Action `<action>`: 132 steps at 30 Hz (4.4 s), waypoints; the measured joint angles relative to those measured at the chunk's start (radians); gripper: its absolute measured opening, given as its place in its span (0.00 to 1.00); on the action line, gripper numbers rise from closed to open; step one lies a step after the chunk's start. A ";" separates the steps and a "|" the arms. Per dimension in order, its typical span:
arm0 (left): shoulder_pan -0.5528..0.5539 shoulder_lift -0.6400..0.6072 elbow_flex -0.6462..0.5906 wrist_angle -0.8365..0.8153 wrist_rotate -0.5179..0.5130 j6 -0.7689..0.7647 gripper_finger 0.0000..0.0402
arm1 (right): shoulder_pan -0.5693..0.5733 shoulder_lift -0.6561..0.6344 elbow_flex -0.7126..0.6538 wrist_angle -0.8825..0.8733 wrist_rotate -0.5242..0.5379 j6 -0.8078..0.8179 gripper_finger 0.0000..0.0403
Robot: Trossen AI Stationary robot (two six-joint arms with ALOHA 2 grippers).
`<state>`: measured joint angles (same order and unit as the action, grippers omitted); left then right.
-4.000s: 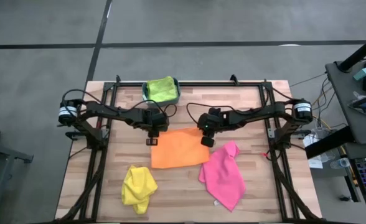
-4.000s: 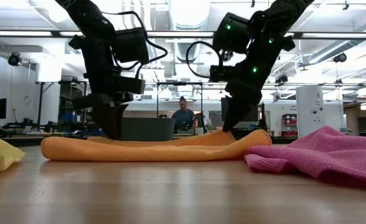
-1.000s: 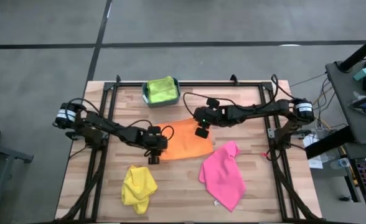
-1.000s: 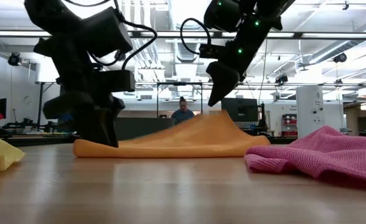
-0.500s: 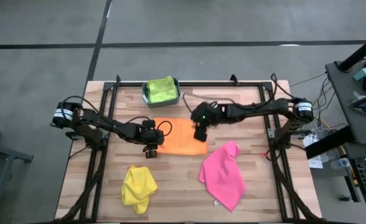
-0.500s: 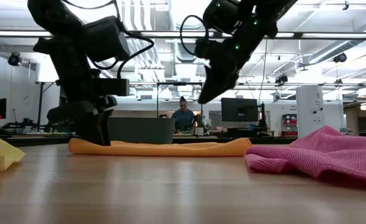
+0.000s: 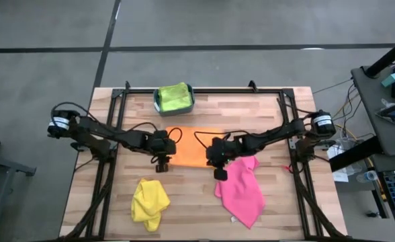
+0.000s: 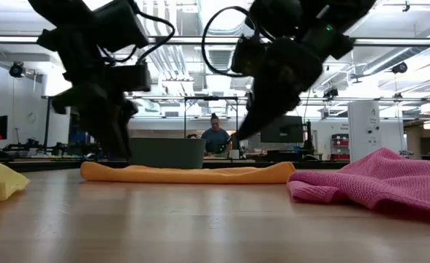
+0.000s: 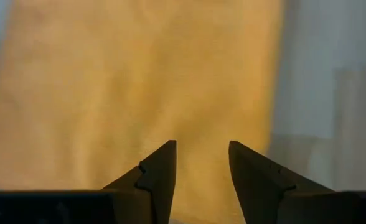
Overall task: Fold microfiber towels
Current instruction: Fold the orange towel
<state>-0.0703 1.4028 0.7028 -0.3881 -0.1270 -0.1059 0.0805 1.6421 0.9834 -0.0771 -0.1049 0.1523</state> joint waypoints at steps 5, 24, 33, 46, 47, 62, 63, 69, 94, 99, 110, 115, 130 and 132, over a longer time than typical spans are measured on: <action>-0.015 0.020 -0.038 0.013 0.023 -0.029 0.33 | 0.002 0.000 -0.048 0.000 0.001 0.060 0.02; -0.018 0.055 -0.076 0.108 0.020 -0.124 0.33 | -0.031 -0.016 -0.107 -0.243 0.072 0.107 0.02; -0.018 0.004 -0.026 0.112 0.019 -0.045 0.33 | -0.081 -0.172 -0.105 -0.427 0.073 0.113 0.02; -0.011 -0.031 -0.039 0.253 -0.065 0.119 0.33 | -0.306 -0.274 -0.156 -0.432 0.019 0.396 0.23; -0.009 -0.031 -0.043 0.261 -0.066 0.121 0.33 | -0.324 -0.269 -0.170 -0.402 0.019 0.421 0.27; 0.016 -0.013 -0.087 0.310 -0.070 0.086 0.33 | -0.408 -0.109 -0.218 -0.173 0.005 0.476 0.67; 0.017 -0.014 -0.088 0.309 -0.071 0.086 0.33 | -0.408 -0.098 -0.217 -0.151 -0.004 0.476 0.68; 0.019 -0.014 -0.089 0.314 -0.072 0.086 0.33 | -0.408 -0.069 -0.220 -0.004 -0.082 0.488 0.70; 0.019 -0.025 -0.251 0.378 -0.064 -0.045 0.33 | -0.385 -0.109 -0.188 0.021 -0.049 0.557 0.02; 0.019 -0.002 -0.298 0.534 -0.044 -0.045 0.33 | -0.338 -0.084 -0.108 0.027 -0.041 0.557 0.02; 0.019 0.039 -0.295 0.592 -0.024 -0.045 0.33 | -0.268 0.072 0.110 0.033 -0.023 0.543 0.02; 0.019 0.039 -0.296 0.596 -0.023 -0.045 0.33 | -0.237 0.169 0.224 0.032 -0.026 0.511 0.02; 0.018 0.040 -0.296 0.598 -0.022 -0.045 0.33 | -0.233 0.361 0.427 0.029 -0.024 0.479 0.02; 0.018 0.040 -0.296 0.599 -0.022 -0.045 0.33 | -0.233 0.374 0.441 0.031 -0.025 0.471 0.03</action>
<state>-0.0525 1.4429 0.4067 0.2104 -0.1493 -0.1505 -0.1524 2.0165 1.4239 -0.0461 -0.1295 0.6235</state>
